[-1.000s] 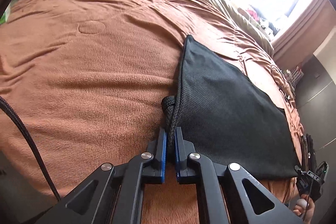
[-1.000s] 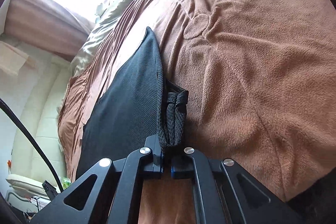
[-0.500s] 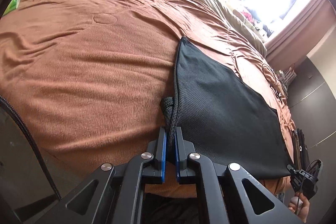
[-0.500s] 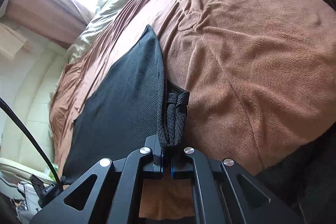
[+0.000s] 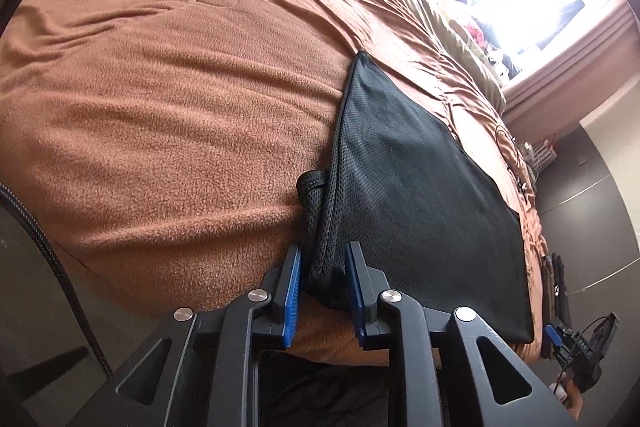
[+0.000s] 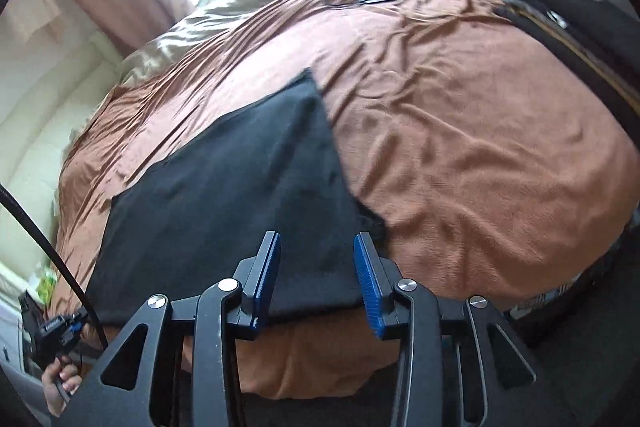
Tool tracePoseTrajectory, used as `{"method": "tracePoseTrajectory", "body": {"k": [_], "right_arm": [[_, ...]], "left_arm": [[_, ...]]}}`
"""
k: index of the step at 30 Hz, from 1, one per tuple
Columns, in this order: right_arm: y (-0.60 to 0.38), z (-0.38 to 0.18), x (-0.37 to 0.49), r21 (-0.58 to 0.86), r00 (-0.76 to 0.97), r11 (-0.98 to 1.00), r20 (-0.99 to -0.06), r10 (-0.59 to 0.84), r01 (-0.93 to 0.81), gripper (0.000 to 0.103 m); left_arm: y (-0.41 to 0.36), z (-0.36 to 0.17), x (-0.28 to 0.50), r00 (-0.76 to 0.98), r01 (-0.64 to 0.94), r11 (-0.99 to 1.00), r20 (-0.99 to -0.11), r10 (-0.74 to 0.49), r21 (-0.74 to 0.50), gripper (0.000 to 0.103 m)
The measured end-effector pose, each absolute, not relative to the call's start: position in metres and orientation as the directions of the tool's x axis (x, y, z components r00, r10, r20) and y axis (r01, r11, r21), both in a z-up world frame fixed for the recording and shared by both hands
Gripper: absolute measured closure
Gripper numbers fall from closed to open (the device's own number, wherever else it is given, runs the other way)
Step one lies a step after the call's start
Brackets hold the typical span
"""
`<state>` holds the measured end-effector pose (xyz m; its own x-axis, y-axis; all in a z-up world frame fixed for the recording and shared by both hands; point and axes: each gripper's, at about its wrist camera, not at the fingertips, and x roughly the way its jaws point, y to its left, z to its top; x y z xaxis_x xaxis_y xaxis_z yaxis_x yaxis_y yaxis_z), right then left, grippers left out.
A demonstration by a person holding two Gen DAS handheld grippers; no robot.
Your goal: Fold small clothes
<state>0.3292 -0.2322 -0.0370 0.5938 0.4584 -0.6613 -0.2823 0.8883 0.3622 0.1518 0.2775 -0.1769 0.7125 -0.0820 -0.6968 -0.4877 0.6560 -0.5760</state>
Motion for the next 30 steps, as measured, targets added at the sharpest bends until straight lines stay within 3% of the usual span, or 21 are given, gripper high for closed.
{"method": "tracePoseTrajectory", "body": {"k": [5, 9, 16, 17, 19, 23, 30], "right_arm": [[-0.186, -0.032, 0.315, 0.331, 0.544, 0.858, -0.669, 0.506, -0.392, 0.067], [-0.150, -0.033, 0.310, 0.317, 0.505, 0.833, -0.679, 0.533, -0.454, 0.067], [-0.090, -0.041, 0.305, 0.302, 0.434, 0.794, -0.707, 0.558, -0.528, 0.070], [-0.080, -0.043, 0.303, 0.299, 0.421, 0.786, -0.713, 0.560, -0.540, 0.073], [-0.064, -0.051, 0.316, 0.296, 0.398, 0.776, -0.724, 0.563, -0.558, 0.079], [-0.041, -0.058, 0.321, 0.275, 0.361, 0.757, -0.749, 0.555, -0.593, 0.094], [-0.007, -0.077, 0.323, 0.224, 0.295, 0.738, -0.813, 0.502, -0.637, 0.097]], "left_arm": [[0.279, -0.182, 0.144, 0.739, -0.470, 0.630, -0.666, -0.103, -0.618, 0.078], [0.277, -0.183, 0.142, 0.762, -0.438, 0.620, -0.635, -0.129, -0.651, 0.062], [0.278, -0.186, 0.148, 0.774, -0.435, 0.612, -0.622, -0.121, -0.660, 0.062], [0.278, -0.185, 0.148, 0.775, -0.436, 0.614, -0.621, -0.114, -0.658, 0.067], [0.279, -0.186, 0.148, 0.765, -0.453, 0.620, -0.636, -0.098, -0.641, 0.095], [0.284, -0.189, 0.146, 0.777, -0.438, 0.602, -0.618, -0.120, -0.667, 0.096], [0.288, -0.182, 0.143, 0.795, -0.408, 0.601, -0.591, -0.137, -0.688, 0.096]]}}
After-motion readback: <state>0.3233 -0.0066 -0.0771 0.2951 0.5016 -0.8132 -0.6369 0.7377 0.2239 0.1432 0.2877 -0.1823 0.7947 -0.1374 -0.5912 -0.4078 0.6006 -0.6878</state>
